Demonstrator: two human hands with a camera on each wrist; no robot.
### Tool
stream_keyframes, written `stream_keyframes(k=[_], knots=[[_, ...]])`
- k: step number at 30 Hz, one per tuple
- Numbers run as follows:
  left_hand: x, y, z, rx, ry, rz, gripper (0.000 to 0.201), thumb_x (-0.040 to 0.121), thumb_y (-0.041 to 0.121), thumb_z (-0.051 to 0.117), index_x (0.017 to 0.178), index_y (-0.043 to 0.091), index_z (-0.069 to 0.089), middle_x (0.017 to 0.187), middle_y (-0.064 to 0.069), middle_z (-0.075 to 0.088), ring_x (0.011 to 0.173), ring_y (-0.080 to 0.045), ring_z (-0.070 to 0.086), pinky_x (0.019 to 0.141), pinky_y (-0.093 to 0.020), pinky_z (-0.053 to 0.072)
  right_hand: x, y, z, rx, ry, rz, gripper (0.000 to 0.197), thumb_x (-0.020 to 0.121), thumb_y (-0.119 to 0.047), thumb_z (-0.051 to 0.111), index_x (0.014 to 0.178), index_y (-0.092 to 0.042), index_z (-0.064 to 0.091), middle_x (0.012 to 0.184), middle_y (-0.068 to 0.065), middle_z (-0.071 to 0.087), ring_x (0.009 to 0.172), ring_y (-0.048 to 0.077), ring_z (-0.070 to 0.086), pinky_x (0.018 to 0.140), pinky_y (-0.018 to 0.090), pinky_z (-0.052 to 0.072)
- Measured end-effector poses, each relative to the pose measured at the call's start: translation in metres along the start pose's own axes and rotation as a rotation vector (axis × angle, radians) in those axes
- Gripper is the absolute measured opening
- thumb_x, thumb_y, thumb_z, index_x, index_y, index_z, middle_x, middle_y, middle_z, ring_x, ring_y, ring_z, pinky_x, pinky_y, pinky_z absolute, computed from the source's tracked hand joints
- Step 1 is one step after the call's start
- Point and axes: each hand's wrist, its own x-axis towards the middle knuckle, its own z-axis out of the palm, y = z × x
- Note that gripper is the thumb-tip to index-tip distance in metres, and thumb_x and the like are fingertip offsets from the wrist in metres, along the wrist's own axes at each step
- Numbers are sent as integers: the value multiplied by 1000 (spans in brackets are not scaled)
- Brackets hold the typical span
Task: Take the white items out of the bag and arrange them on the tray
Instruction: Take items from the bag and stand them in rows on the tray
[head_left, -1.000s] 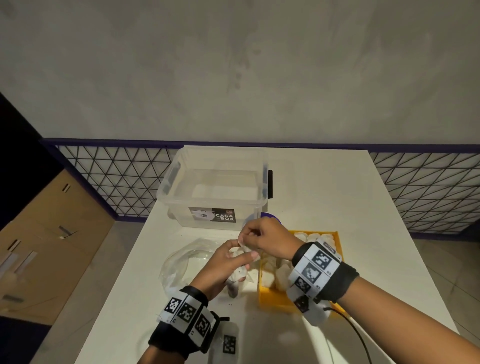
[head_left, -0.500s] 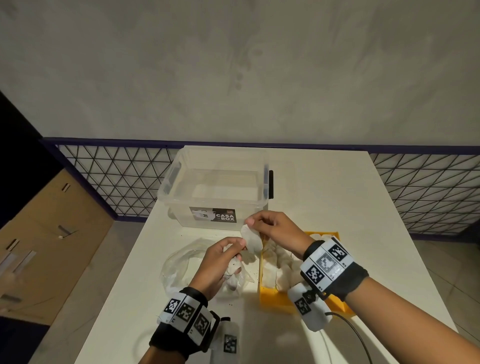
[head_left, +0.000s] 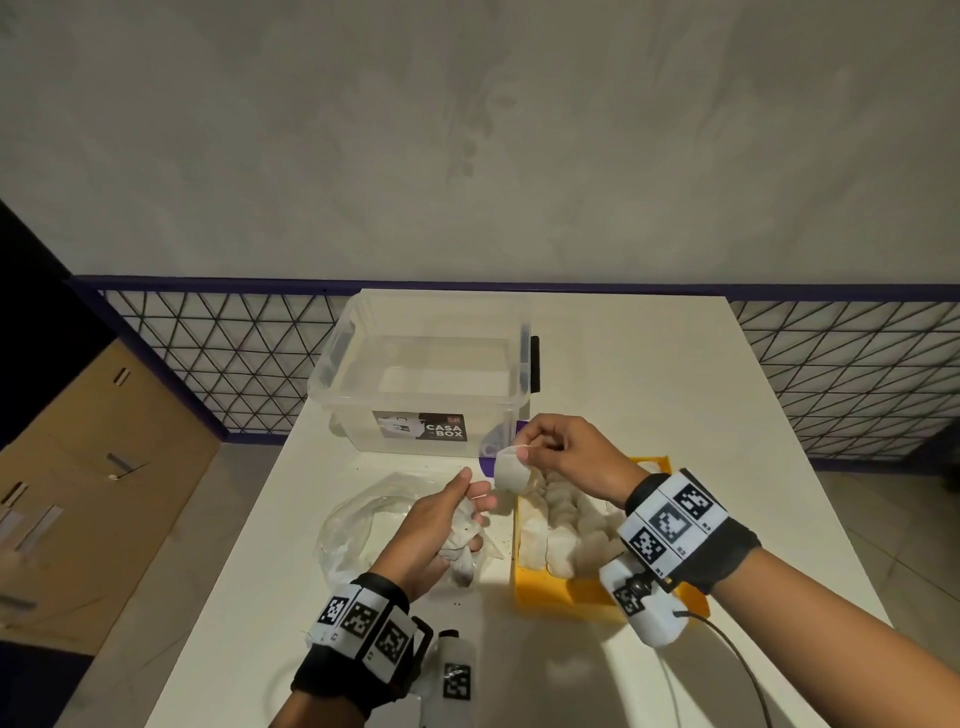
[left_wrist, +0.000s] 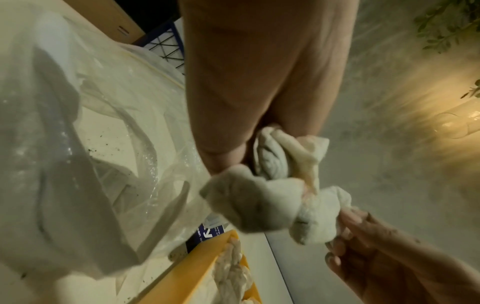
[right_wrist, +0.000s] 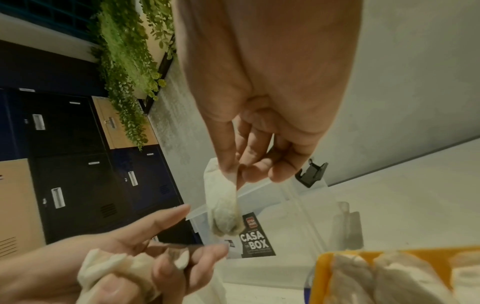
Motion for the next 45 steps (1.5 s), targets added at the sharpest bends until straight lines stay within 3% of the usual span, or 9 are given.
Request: stream_keyframes(k=[5, 10, 13, 20, 25, 27, 31, 34, 45], knots=[[4, -1, -1, -106, 18, -159, 32, 92, 28, 56, 107, 0, 61, 95, -14, 67, 54, -14, 55, 44, -21, 43, -17, 16, -31, -93, 20, 57, 9, 88, -6, 57, 91, -15, 60, 79, -1, 61, 76, 12, 56, 73, 19, 45], [1, -2, -4, -8, -110, -129, 33, 81, -4, 62, 114, -1, 62, 109, -12, 67, 59, -13, 55, 53, -21, 46, -43, 42, -57, -303, 60, 166, 18, 88, -1, 55, 98, -8, 68, 87, -8, 62, 82, 6, 57, 72, 6, 43], [3, -3, -1, 2, -141, -104, 35, 82, -17, 50, 113, -3, 61, 115, -14, 66, 56, -12, 57, 51, -21, 48, -58, 61, -63, -552, 25, 295, 13, 85, -8, 58, 83, -20, 62, 78, -10, 58, 86, 16, 55, 83, 27, 40], [8, -2, 0, 6, -180, -112, 39, 84, -16, 49, 120, -4, 57, 113, -14, 67, 52, -12, 55, 51, -22, 49, -81, 92, -53, -827, -43, 381, 17, 86, -17, 50, 83, -34, 50, 81, -11, 53, 89, 12, 44, 81, 30, 20], [12, -3, -3, 24, -187, -115, 40, 84, -14, 49, 122, -2, 57, 119, -15, 65, 53, -11, 55, 53, -20, 50, -82, 103, -43, -1098, -37, 365, 22, 88, -23, 41, 103, -28, 57, 102, -2, 59, 109, 19, 44, 86, 32, 23], [14, -4, -3, 36, -189, -118, 41, 85, -13, 50, 123, -1, 57, 122, -15, 64, 54, -10, 56, 55, -20, 50, -82, 99, -39, -1214, 13, 293, 15, 84, -30, 52, 93, -26, 62, 95, -2, 61, 100, 22, 47, 84, 35, 29], [16, -4, -4, 69, -192, -116, 41, 84, -10, 52, 123, 2, 58, 120, -10, 67, 64, -11, 57, 63, -20, 50, -81, 108, -41, -1351, 137, 234, 26, 36, -27, 86, 48, -22, 63, 58, -1, 55, 60, 24, 52, 62, 34, 26], [17, -4, -5, 34, -199, -116, 42, 81, -11, 56, 122, 1, 58, 118, -12, 67, 59, -12, 56, 62, -22, 49, -81, 112, -43, -1401, 177, 206, 24, 39, -24, 85, 46, -19, 62, 61, 2, 53, 62, 26, 49, 61, 34, 20], [17, -4, -4, 44, -209, -109, 40, 82, -11, 54, 120, 3, 59, 117, -11, 68, 64, -12, 56, 60, -20, 49, -78, 132, -47, -1258, 193, 320, 32, 30, -19, 88, 47, -17, 60, 51, 3, 52, 46, 24, 52, 44, 32, 42]])
